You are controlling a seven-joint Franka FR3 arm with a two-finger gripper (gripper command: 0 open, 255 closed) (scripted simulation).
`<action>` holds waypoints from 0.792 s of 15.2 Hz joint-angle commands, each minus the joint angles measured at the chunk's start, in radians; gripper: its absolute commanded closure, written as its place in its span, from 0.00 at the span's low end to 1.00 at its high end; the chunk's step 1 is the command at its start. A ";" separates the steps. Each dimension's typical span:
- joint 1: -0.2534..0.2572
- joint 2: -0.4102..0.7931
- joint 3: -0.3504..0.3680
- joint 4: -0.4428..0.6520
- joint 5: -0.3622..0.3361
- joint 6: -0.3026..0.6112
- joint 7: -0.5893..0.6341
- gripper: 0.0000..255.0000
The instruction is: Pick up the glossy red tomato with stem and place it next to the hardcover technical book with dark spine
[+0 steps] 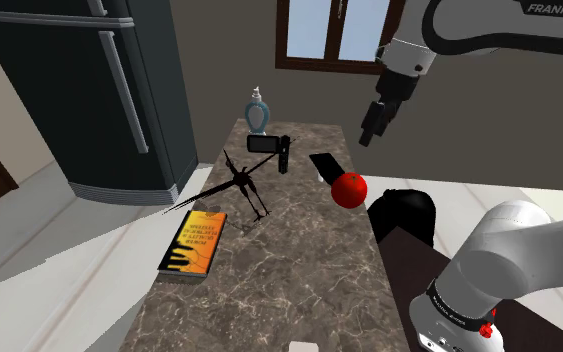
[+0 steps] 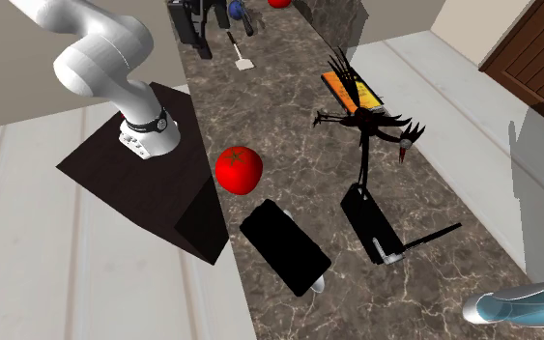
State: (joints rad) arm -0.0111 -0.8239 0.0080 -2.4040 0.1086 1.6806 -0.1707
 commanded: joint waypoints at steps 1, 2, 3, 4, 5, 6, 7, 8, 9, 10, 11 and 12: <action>0.000 0.000 0.000 0.000 0.000 0.000 0.000 0.00; 0.009 0.011 -0.016 -0.018 -0.021 0.019 -0.057 0.00; 0.019 0.024 -0.033 -0.035 -0.042 0.040 -0.114 0.00; 0.028 0.039 -0.050 -0.050 -0.063 0.061 -0.170 0.00; 0.036 0.056 -0.067 -0.064 -0.085 0.083 -0.226 0.00; 0.044 0.074 -0.083 -0.076 -0.106 0.107 -0.281 0.00; 0.052 0.094 -0.100 -0.087 -0.128 0.132 -0.335 0.00; 0.060 0.116 -0.116 -0.097 -0.150 0.157 -0.389 0.00; 0.067 0.140 -0.132 -0.105 -0.171 0.184 -0.443 0.00; 0.074 0.165 -0.148 -0.112 -0.192 0.211 -0.496 0.00; 0.081 0.192 -0.163 -0.117 -0.213 0.240 -0.548 0.00; 0.088 0.220 -0.178 -0.121 -0.233 0.269 -0.600 0.00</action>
State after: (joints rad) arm 0.0702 -0.6289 -0.1526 -2.5155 -0.1006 1.9176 -0.7082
